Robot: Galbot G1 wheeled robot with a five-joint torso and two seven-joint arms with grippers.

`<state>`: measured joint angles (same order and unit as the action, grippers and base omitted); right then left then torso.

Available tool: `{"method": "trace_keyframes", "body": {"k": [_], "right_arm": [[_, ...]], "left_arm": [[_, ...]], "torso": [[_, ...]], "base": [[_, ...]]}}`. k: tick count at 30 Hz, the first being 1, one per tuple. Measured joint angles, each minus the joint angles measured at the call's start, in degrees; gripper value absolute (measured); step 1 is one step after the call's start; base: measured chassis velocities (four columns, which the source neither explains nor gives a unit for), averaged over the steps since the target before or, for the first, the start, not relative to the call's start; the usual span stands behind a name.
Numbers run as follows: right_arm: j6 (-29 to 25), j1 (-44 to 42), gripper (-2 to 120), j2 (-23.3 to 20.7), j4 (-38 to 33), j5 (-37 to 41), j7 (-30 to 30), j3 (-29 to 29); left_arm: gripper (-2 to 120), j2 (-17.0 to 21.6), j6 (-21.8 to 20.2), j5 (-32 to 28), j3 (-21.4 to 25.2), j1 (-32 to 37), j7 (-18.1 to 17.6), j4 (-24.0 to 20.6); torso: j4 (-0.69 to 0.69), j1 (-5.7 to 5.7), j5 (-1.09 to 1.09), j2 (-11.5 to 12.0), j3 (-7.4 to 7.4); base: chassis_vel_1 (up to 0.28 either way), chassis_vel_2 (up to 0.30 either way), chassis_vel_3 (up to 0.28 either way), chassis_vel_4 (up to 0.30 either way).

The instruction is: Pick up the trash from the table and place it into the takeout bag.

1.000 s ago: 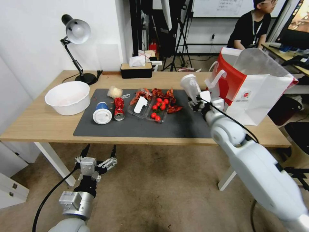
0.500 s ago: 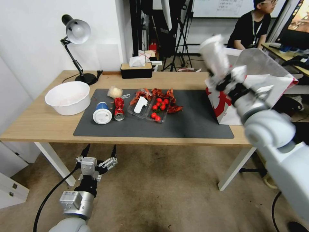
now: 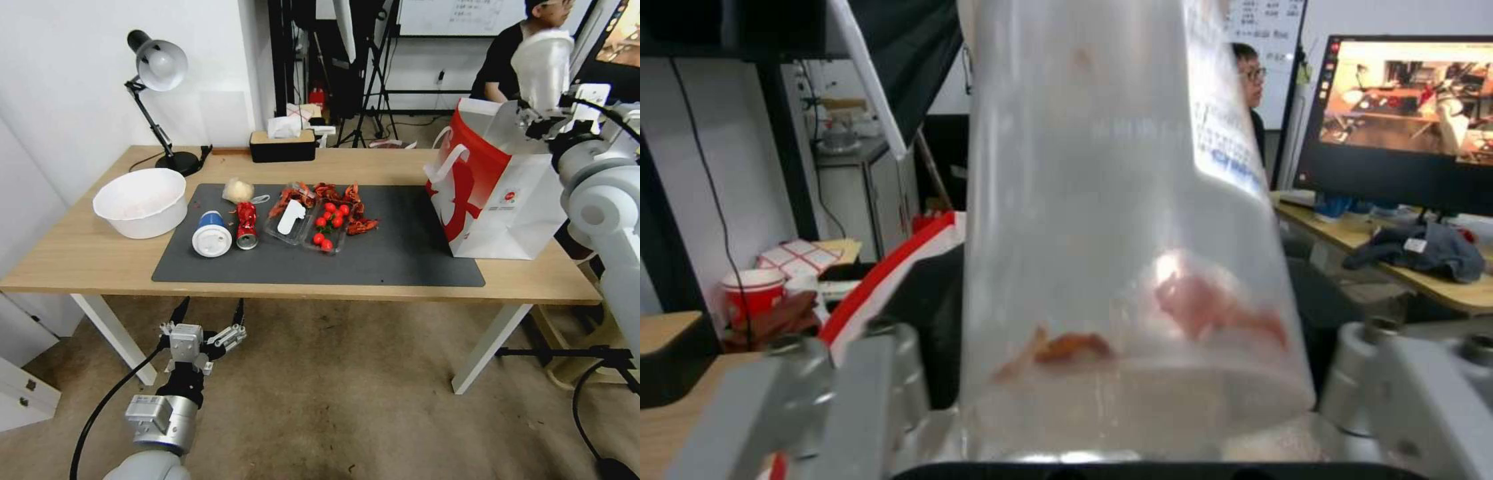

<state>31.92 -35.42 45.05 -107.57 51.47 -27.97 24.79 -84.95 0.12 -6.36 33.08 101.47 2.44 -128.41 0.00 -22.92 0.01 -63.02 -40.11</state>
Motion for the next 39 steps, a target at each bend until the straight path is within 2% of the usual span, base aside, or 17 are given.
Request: {"method": "trace_keyframes", "body": {"k": [1, 5, 6, 9, 12, 23, 31, 36, 39], "right_arm": [[0.0, 0.0, 65, 0.0, 0.0, 0.0, 0.0, 0.0], [0.0, 0.3, 84, 0.4, 0.8, -1.0, 0.1, -0.8], [0.0, 0.3, 84, 0.4, 0.8, -1.0, 0.1, -0.8], [0.0, 0.2, 96, 0.9, 0.9, -1.4, 0.2, -1.0], [0.0, 0.0, 100, 1.2, 0.8, -1.5, 0.3, -1.2], [-0.8, -1.6, 100, 1.4, -1.2, -1.1, 0.8, -1.3], [-4.7, -5.1, 100, 1.7, -9.3, 4.8, 1.4, -0.8], [-6.9, -11.9, 100, 2.0, -14.7, 4.1, 3.1, 0.4], [-11.5, -19.6, 100, 1.1, -18.2, 1.3, 5.6, 2.1]], "left_arm": [[100, 0.0, 0.0, 0.0, 0.0, 0.0, 0.0, 0.0], [100, 0.0, 0.0, -0.1, 0.1, -0.1, -0.1, 0.1], [100, 0.0, 0.0, -0.1, 0.1, -0.1, -0.1, 0.1], [100, 0.0, 0.0, -0.1, 0.2, -0.1, -0.1, 0.1], [100, 0.0, 0.0, -0.2, 0.2, -0.2, -0.1, 0.0], [100, 0.1, 0.0, -0.3, 0.3, -0.2, -0.1, 0.0], [100, -0.1, 0.1, -0.4, 0.4, -0.1, -0.2, -0.3], [100, 0.0, 0.2, -0.8, 0.5, -0.2, -0.1, -0.2], [100, 0.3, 0.3, -1.3, 0.7, -0.4, -0.1, 0.0]], "torso": [[0.00, 0.00, 0.00, 0.0, 0.00], [0.00, 0.00, -0.01, 0.0, 0.00], [0.00, 0.00, -0.01, 0.0, 0.00], [-0.01, 0.00, -0.01, 0.0, 0.00], [-0.01, 0.00, -0.02, 0.0, 0.00], [0.00, 0.00, -0.01, 0.0, 0.00], [-0.01, 0.00, -0.03, 0.0, 0.01], [0.00, 0.00, -0.01, 0.0, 0.01], [0.01, 0.00, 0.00, 0.0, 0.00]], "base": [[0.000, 0.000, 0.000, 0.000], [0.000, 0.000, 0.000, 0.000], [0.000, 0.000, 0.000, 0.000], [0.000, 0.000, 0.000, 0.000], [0.000, 0.000, 0.000, 0.000], [0.000, 0.000, 0.000, 0.000], [0.000, 0.000, 0.000, 0.000], [0.000, 0.000, 0.000, 0.000], [0.000, 0.000, 0.000, 0.000]]}}
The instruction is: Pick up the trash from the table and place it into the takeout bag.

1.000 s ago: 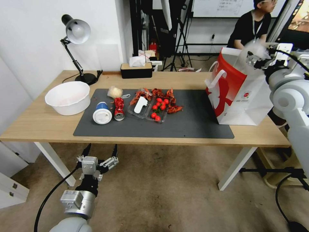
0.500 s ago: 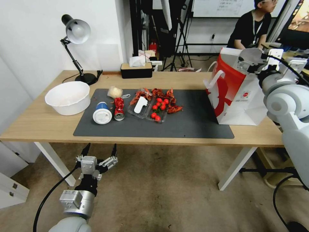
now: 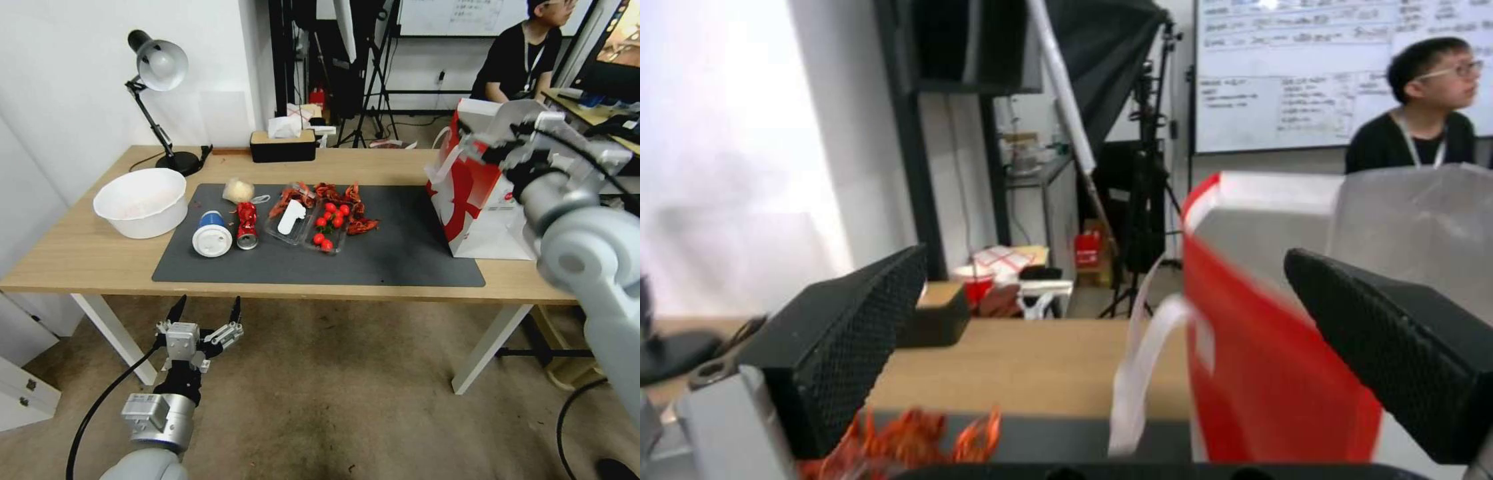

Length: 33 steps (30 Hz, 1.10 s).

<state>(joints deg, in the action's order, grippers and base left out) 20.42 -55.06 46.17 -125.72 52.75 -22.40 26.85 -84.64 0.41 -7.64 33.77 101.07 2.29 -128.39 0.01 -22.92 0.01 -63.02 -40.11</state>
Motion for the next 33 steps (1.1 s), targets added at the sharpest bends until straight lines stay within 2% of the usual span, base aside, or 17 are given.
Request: {"method": "trace_keyframes", "body": {"k": [1, 5, 6, 8, 9, 12, 13, 16, 17, 20, 28, 33], "right_arm": [[0.0, 0.0, 100, 0.0, 0.0, 0.0, 0.0, 0.0], [-6.9, -10.5, 100, -1.4, -2.9, -5.5, 1.6, 1.1], [-6.9, -10.5, 100, -1.4, -2.9, -5.5, 1.6, 1.1], [-11.7, -15.9, 100, -1.1, -3.2, -9.2, 2.4, 1.7], [-11.7, -15.9, 100, -1.1, -3.2, -9.2, 2.4, 1.7], [-19.2, -22.4, 100, 0.5, -2.9, -13.1, 5.3, 2.9], [-19.2, -22.4, 100, 0.5, -2.9, -13.1, 5.3, 2.9], [-26.7, -28.9, 100, 3.1, -1.1, -18.3, 7.8, 3.4], [-26.7, -28.9, 100, 3.1, -1.1, -18.3, 7.8, 3.4], [-33.4, -34.7, 100, 6.2, 0.9, -21.0, 10.2, 3.4], [-41.8, -40.8, 100, 12.2, 3.7, -24.8, 10.6, 2.6], [-44.6, -43.8, 100, 14.8, 5.6, -26.4, 11.1, 1.5]], "left_arm": [[100, 0.0, 0.0, 0.0, 0.0, 0.0, 0.0, 0.0], [100, 0.2, 0.1, -0.3, 0.0, -0.3, 0.0, 0.6], [100, 0.2, 0.1, -0.3, 0.0, -0.3, 0.0, 0.6], [100, 0.3, 0.1, -0.5, -0.1, -0.6, 0.0, 0.6], [100, 0.3, 0.1, -0.5, -0.1, -0.6, 0.0, 0.6], [100, 0.6, 0.1, -0.7, -0.2, -0.7, 0.0, 0.8], [100, 0.6, 0.1, -0.7, -0.2, -0.7, 0.0, 0.8], [100, 0.6, 0.2, -0.8, -0.2, -0.7, 0.1, 0.9], [100, 0.6, 0.2, -0.8, -0.2, -0.7, 0.1, 0.9], [100, 0.5, 0.3, -0.8, -0.4, -0.7, 0.1, 1.0], [100, 0.4, 0.7, -0.9, -0.4, -0.8, 0.1, 1.1], [100, 0.4, 0.7, -0.9, -0.4, -0.8, 0.1, 1.1]], "torso": [[0.00, 0.00, 0.00, 0.0, 0.00], [-0.02, 0.00, -0.02, 0.0, 0.01], [-0.02, 0.00, -0.02, 0.0, 0.01], [-0.01, 0.00, -0.01, 0.0, 0.00], [-0.01, 0.00, -0.01, 0.0, 0.00], [-0.01, 0.00, -0.02, 0.0, 0.01], [-0.01, 0.00, -0.02, 0.0, 0.01], [-0.02, 0.00, -0.01, 0.0, 0.01], [-0.02, 0.00, -0.01, 0.0, 0.01], [0.00, 0.01, 0.00, 0.0, 0.01], [-0.01, 0.01, -0.02, 0.0, 0.00], [-0.01, 0.00, -0.02, 0.0, 0.00]], "base": [[0.000, 0.000, 0.000, 0.000], [0.000, 0.000, 0.000, 0.000], [0.000, 0.000, 0.000, 0.000], [0.000, 0.000, 0.000, 0.000], [0.000, 0.000, 0.000, 0.000], [0.000, 0.000, 0.000, 0.000], [0.000, 0.000, 0.000, 0.000], [0.000, 0.000, 0.000, 0.000], [0.000, 0.000, 0.000, 0.000], [0.000, 0.000, 0.000, 0.000], [0.000, 0.000, 0.000, 0.000], [0.000, 0.000, 0.000, 0.000]]}}
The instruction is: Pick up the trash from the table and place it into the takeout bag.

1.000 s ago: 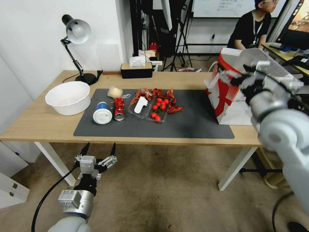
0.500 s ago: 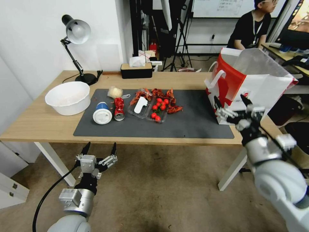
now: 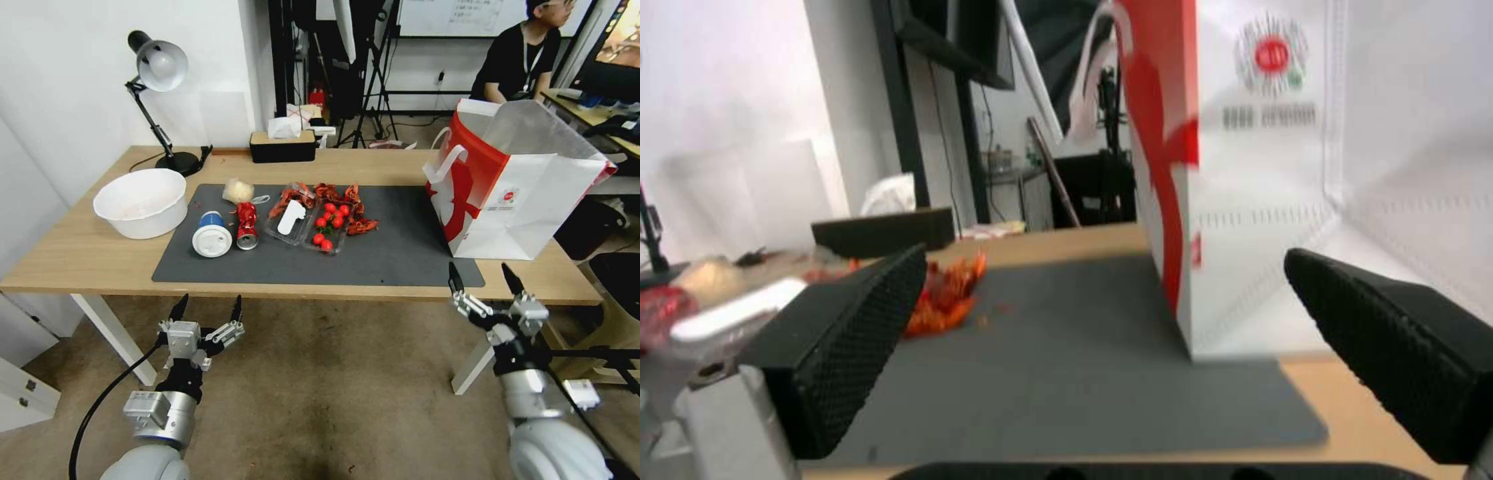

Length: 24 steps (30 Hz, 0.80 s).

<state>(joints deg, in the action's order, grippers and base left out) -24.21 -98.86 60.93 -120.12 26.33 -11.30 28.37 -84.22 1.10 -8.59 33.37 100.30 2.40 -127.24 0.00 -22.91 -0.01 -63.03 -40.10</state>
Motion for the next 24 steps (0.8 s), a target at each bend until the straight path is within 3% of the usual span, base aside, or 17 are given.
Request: {"method": "trace_keyframes", "body": {"k": [17, 24], "right_arm": [[-3.2, -1.5, 100, 2.7, 5.6, -1.5, 2.1, -2.0], [-3.2, -1.5, 100, 2.8, 5.9, -1.7, 2.2, -2.0]], "left_arm": [[100, 0.7, 0.0, -0.7, -0.1, -0.7, -0.1, 0.4], [100, 3.2, -1.2, -3.1, 0.3, -4.2, -2.5, 1.4]], "torso": [[-0.01, 0.00, 0.00, 0.0, 0.00], [0.00, 0.00, 0.00, 0.0, 0.00]], "base": [[0.000, 0.000, 0.000, 0.000], [0.000, 0.000, 0.000, 0.000]]}}
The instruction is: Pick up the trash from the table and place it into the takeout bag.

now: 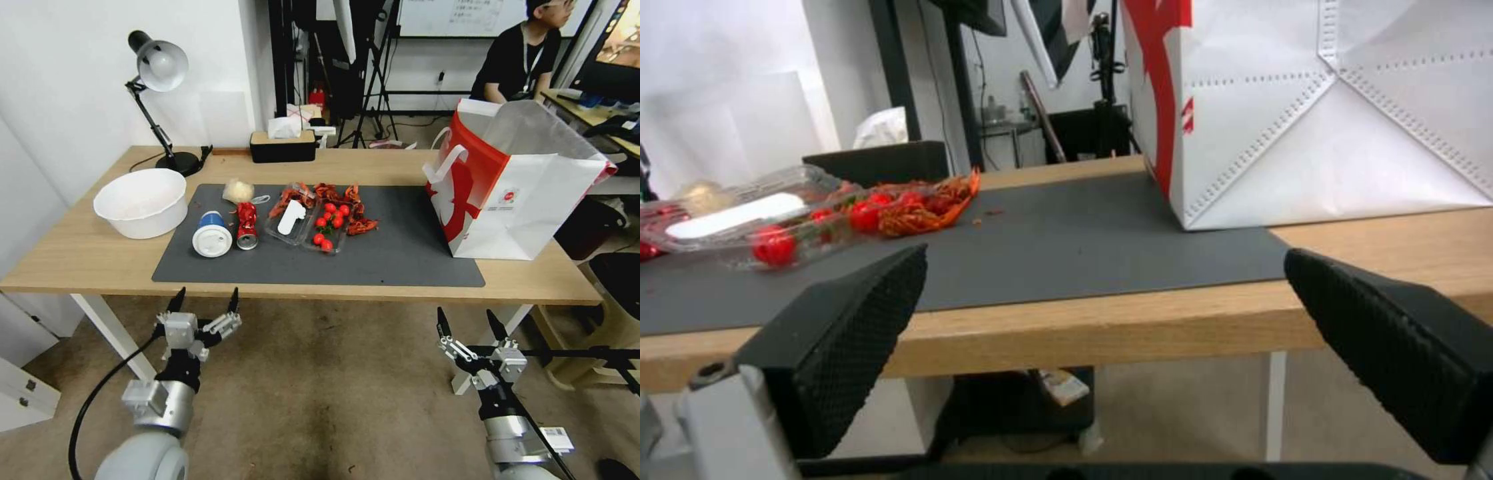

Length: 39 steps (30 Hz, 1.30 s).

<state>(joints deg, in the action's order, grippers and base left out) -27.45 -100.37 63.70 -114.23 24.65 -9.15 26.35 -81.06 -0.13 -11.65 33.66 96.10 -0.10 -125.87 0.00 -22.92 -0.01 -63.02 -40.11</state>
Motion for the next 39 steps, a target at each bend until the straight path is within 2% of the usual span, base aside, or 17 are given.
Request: {"method": "trace_keyframes", "body": {"k": [5, 8, 10, 13, 14, 16, 26, 30, 31, 34, 37, 39], "right_arm": [[0.0, 0.0, 100, 0.0, 0.0, -0.1, 0.0, 0.0], [0.1, 0.0, 100, 0.1, 0.0, -0.2, 0.0, 0.0], [0.3, 0.0, 100, 0.1, 0.0, -0.5, 0.0, -0.2], [0.3, 0.0, 100, 0.1, 0.0, -0.5, 0.0, -0.2], [0.3, 0.0, 100, 0.1, 0.0, -0.6, 0.0, -0.2], [1.1, 0.0, 100, 0.1, -0.6, -1.6, 0.0, -0.5], [2.1, -0.1, 100, -0.2, -1.5, -1.9, -0.3, -0.4], [2.5, 0.0, 100, -0.4, -1.0, -3.1, -0.4, -0.6], [2.5, 0.0, 100, -0.4, -1.0, -3.1, -0.4, -0.6], [3.1, 1.2, 100, -0.6, 0.2, -3.6, -0.4, -1.5], [3.4, 1.5, 100, -0.6, 0.5, -3.8, -0.5, -1.6], [3.5, 1.5, 100, -0.6, 0.8, -4.1, -0.5, -1.5]], "left_arm": [[100, 0.7, -0.2, -0.6, 0.1, -0.8, -0.3, 0.3], [100, 2.2, -0.8, -2.1, 0.3, -2.2, -0.9, 0.5], [100, 4.8, -2.2, -4.5, 0.3, -4.2, -2.0, 0.5], [100, 4.8, -2.2, -4.5, 0.3, -4.2, -2.0, 0.5], [100, 5.5, -2.7, -5.1, 0.3, -4.9, -2.2, 0.4], [100, 9.7, -4.9, -9.6, 0.1, -8.4, -3.9, 0.4], [100, 15.3, -6.0, -14.5, -1.1, -13.4, -5.2, 2.0], [100, 21.9, -8.0, -22.3, -3.2, -23.0, -7.8, 6.6], [100, 21.9, -8.0, -22.3, -3.2, -23.0, -7.8, 6.6], [100, 24.5, -11.9, -29.2, -4.6, -27.1, -11.3, 8.9], [100, 24.6, -14.0, -31.5, -6.3, -29.1, -13.0, 10.0], [100, 24.5, -16.4, -35.0, -8.4, -31.3, -15.7, 10.9]], "torso": [[0.00, 0.00, 0.00, 0.0, 0.00], [0.00, 0.00, 0.00, 0.0, 0.00], [0.01, 0.00, 0.01, 0.0, 0.00], [0.01, 0.00, 0.01, 0.0, 0.00], [0.00, 0.00, 0.01, 0.0, 0.00], [0.01, -0.01, 0.03, 0.0, 0.00], [-0.01, -0.01, 0.01, 0.0, 0.00], [0.02, -0.01, 0.01, 0.0, -0.01], [0.02, -0.01, 0.01, 0.0, -0.01], [-0.02, -0.01, 0.00, 0.0, -0.01], [-0.01, -0.01, 0.00, 0.0, -0.01], [0.00, -0.01, 0.01, 0.0, -0.01]], "base": [[0.000, 0.000, 0.000, 0.000], [0.000, 0.000, 0.000, 0.000], [0.000, 0.000, 0.000, 0.000], [0.000, 0.000, 0.000, 0.000], [0.000, 0.000, 0.000, 0.000], [0.000, 0.000, 0.000, 0.000], [0.000, 0.000, 0.000, 0.000], [0.000, 0.000, 0.000, 0.000], [0.000, 0.000, 0.000, 0.000], [0.000, 0.000, 0.000, 0.000], [0.000, 0.000, 0.000, 0.000], [0.000, 0.000, 0.000, 0.000]]}}
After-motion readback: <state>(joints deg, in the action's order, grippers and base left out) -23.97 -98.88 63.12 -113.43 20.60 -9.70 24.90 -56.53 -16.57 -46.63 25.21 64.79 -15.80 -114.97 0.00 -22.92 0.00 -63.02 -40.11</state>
